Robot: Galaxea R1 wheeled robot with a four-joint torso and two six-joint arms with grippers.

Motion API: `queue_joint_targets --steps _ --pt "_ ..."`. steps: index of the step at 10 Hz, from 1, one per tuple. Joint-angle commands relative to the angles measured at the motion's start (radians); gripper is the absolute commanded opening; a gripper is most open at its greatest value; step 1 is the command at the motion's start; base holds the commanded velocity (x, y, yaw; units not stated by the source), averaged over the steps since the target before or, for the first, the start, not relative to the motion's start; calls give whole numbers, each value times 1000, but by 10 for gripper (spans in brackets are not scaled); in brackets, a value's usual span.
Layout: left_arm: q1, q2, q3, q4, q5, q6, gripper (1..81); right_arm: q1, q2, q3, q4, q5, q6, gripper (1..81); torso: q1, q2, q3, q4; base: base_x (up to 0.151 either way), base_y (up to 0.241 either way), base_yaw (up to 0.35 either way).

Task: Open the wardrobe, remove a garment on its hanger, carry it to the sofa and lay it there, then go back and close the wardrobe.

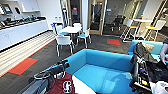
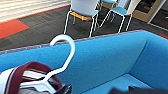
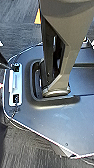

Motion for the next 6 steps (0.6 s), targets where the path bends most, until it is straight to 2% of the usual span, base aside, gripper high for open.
queue_joint_targets --steps 1,2,3,5,6 --pt "-152 53 4 48 43 9 811 -1 3 1 -14 -51 -2 811 0 0 0 0 0 0 0" --pt "-138 58 6 68 36 8 811 -1 5 1 -15 -51 -2 811 0 0 0 0 0 0 0" --pt "-112 35 18 71 -18 8 811 0 5 1 -13 -51 -2 811 0 0 0 0 0 0 0" --pt "-3 -79 142 80 -204 12 811 3 5 1 -15 -51 -2 811 0 0 0 0 0 0 0" --pt "55 -163 292 118 -273 12 811 6 5 0 -14 -52 -2 811 0 0 0 0 0 0 0"
